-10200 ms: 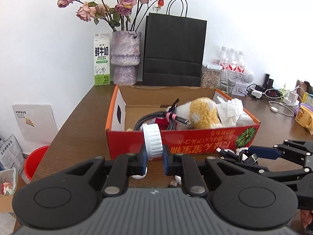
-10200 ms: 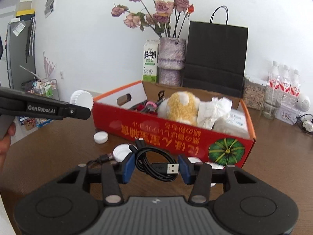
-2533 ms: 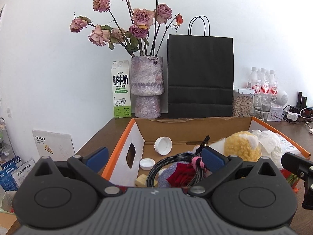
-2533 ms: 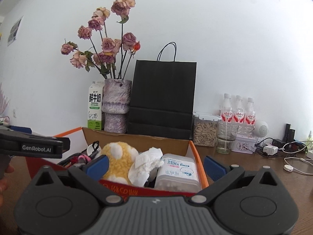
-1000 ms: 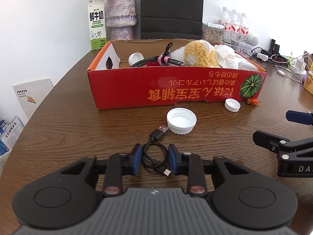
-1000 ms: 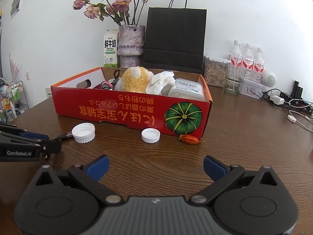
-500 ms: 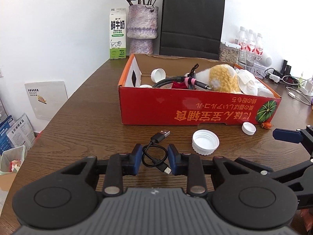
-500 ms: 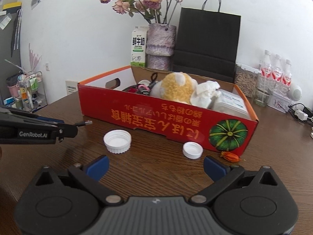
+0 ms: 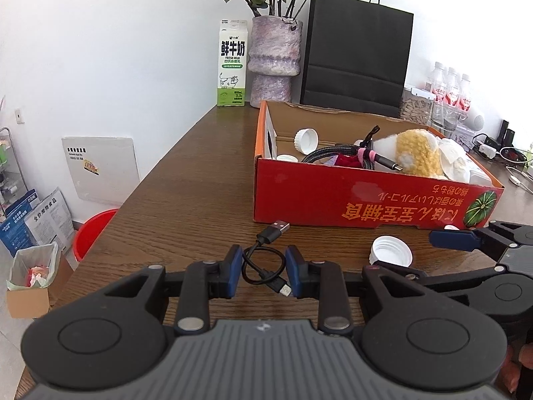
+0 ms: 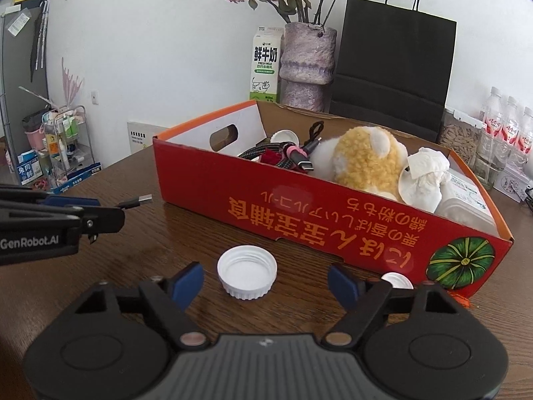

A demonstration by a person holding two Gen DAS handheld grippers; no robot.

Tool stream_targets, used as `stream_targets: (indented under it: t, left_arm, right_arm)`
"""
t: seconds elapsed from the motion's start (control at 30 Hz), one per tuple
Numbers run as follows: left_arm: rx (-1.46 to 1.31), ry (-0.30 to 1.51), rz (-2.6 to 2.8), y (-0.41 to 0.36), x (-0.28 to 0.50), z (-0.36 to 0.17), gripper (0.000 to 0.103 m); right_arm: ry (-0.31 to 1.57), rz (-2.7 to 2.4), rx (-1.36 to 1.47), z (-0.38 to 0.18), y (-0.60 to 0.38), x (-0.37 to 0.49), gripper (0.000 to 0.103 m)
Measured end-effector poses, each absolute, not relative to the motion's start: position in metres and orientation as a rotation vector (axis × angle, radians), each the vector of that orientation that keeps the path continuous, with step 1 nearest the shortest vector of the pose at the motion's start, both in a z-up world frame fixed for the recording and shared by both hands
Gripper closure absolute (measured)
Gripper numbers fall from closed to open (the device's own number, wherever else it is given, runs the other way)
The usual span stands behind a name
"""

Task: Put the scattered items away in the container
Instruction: 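Grasp the large white bottle cap with the right tool while the left tool holds the cable, then carry the cable and large cap over the box with both tools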

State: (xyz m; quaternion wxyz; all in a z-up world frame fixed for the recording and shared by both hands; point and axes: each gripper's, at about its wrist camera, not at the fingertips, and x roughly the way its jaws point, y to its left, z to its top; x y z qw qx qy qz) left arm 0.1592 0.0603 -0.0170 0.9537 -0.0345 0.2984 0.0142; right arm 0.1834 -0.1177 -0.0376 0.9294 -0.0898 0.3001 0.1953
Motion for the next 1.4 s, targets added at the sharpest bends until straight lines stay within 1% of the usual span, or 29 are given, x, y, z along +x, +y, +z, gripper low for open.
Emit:
stream_targets:
  t: [0.03,0.07,0.1,0.47,0.73,0.9,1.1,1.3,1.4]
  left_arm:
    - [-0.071,0.607,0.028,0.061,0.159,-0.017,0.074]
    - [-0.072,0.607,0.027,0.061,0.159,-0.018,0.074]
    - [-0.072,0.607,0.026,0.062,0.159,-0.018,0.074]
    - [-0.094,0.575,0.031,0.061,0.158,-0.013,0.074]
    - [-0.102,0.474,0.008,0.049,0.17,0.024,0.074]
    - [-0.101,0.412,-0.008,0.034,0.194,0.047,0.074]
    - [-0.119,0.385,-0.015,0.012,0.231,0.057,0.074]
    - [-0.151,0.341,-0.026,0.003,0.275,0.048,0.074]
    - [-0.122,0.362,0.0,-0.001,0.296,0.04,0.074]
  right_arm:
    - [0.622,0.408,-0.182,-0.039,-0.116,0.185,0.036]
    - [0.629,0.416,-0.184,-0.04,-0.115,0.186,0.055]
    - [0.643,0.434,-0.187,-0.041,-0.114,0.187,0.064]
    - [0.536,0.444,-0.151,-0.028,-0.129,0.168,0.065]
    - [0.439,0.391,-0.084,0.004,-0.162,0.177,0.064]
    - [0.362,0.328,-0.05,0.031,-0.182,0.196,0.064]
    - [0.315,0.264,-0.02,0.05,-0.199,0.229,0.064]
    - [0.314,0.243,0.025,0.038,-0.204,0.27,0.064]
    - [0.322,0.229,0.023,0.028,-0.203,0.289,0.064]
